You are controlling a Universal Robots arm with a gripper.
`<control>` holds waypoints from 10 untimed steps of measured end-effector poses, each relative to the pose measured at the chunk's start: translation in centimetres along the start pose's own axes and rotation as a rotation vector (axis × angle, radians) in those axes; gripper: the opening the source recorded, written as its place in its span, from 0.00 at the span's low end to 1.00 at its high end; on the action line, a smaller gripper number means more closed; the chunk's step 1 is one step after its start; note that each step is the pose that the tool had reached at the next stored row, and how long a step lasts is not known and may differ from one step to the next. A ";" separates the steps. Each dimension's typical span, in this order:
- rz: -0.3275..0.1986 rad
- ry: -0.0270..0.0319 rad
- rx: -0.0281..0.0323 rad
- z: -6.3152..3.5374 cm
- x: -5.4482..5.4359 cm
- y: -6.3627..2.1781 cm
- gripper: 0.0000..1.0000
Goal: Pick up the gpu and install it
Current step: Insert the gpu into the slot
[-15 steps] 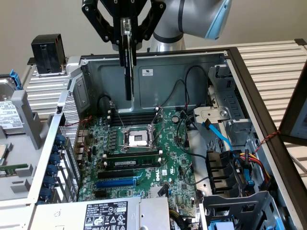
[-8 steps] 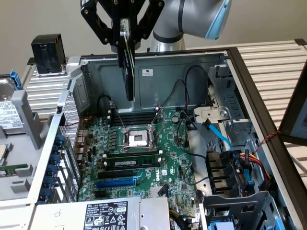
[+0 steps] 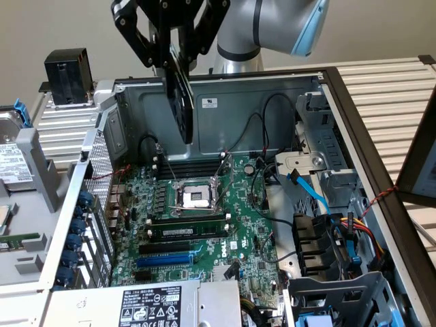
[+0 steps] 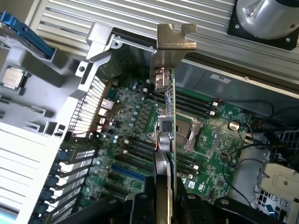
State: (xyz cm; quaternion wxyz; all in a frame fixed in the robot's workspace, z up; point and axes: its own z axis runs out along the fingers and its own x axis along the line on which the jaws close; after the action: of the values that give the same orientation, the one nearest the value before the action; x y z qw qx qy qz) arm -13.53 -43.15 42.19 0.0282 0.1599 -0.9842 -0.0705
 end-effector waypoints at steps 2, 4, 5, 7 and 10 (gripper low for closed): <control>-0.036 0.0054 0.0012 0.03 0.0 0.00 0.27; -0.072 0.0108 0.0024 0.05 0.0 0.00 0.27; -0.090 0.0134 0.0030 0.06 0.0 0.00 0.27; -0.126 0.0189 0.0042 0.08 0.1 0.01 0.27; -0.181 0.0270 0.0060 0.09 0.1 0.01 0.27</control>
State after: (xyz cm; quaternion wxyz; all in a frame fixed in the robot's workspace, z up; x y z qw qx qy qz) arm -13.60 -43.15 42.10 0.0345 0.2490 -0.9655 -0.0676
